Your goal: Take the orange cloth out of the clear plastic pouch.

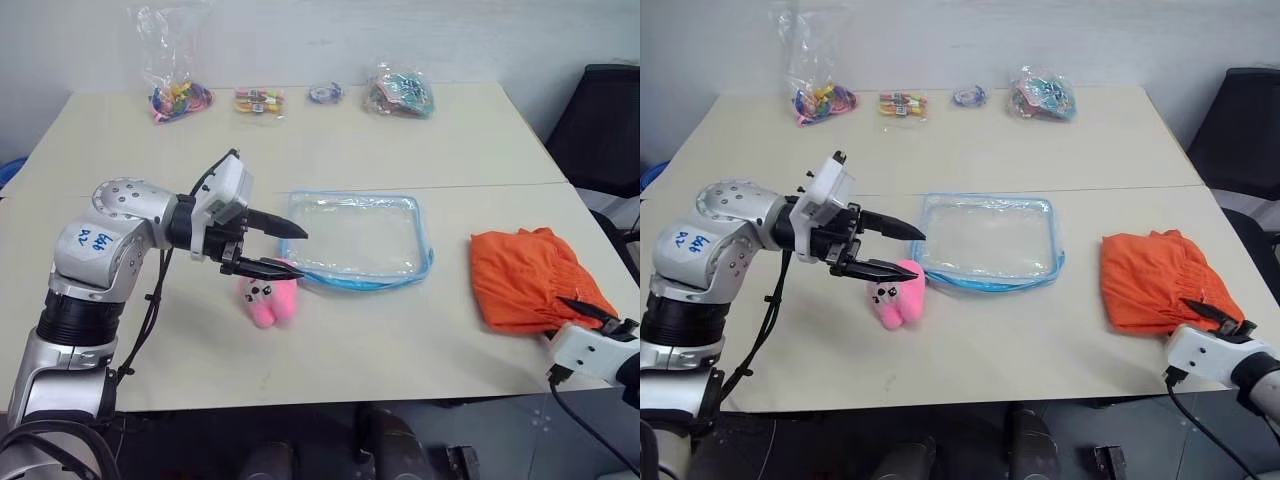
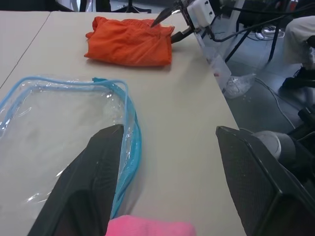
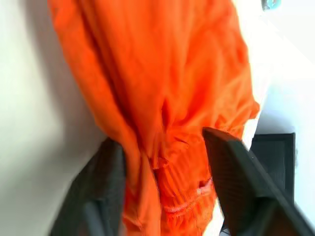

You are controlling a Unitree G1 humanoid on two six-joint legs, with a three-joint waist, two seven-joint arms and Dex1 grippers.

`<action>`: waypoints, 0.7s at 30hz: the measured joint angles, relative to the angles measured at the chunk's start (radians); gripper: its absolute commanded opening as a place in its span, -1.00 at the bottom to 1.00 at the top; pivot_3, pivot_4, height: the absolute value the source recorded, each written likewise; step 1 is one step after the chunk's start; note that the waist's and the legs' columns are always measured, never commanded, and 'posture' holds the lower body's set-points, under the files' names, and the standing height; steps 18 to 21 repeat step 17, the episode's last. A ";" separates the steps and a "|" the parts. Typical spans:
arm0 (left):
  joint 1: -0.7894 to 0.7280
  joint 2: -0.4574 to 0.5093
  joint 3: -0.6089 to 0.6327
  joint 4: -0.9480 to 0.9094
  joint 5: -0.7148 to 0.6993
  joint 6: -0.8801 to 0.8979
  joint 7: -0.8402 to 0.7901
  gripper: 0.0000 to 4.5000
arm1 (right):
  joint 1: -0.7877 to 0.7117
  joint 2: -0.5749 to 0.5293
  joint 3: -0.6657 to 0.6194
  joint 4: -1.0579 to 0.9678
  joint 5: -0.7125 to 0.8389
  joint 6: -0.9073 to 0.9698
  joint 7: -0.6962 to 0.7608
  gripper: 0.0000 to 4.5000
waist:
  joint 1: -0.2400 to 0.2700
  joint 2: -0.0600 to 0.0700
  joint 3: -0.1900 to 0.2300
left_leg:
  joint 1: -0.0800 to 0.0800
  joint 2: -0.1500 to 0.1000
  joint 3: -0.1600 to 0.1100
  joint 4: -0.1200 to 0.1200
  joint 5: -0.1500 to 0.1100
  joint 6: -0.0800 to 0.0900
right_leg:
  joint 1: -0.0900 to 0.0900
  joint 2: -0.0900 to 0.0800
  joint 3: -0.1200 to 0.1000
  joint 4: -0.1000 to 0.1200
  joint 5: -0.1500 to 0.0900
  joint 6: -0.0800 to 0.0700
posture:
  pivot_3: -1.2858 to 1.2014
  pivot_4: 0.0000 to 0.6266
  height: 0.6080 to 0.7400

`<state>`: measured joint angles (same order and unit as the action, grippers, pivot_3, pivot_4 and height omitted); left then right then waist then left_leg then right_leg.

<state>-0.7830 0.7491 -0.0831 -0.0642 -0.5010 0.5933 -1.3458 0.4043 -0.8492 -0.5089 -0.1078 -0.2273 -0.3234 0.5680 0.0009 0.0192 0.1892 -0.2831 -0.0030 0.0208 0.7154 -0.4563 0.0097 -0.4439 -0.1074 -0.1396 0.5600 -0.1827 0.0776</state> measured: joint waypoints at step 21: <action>-0.175 0.047 -0.002 0.518 0.153 -0.335 -0.154 0.41 | 0.631 0.360 -0.798 -0.428 1.114 0.919 0.363 0.99 | 0.023 0.000 0.000 | 0.002 0.002 -0.001 0.000 -0.008 0.009 | -0.001 0.004 0.003 -0.002 0.001 0.001 | 0.03 -0.52 1.00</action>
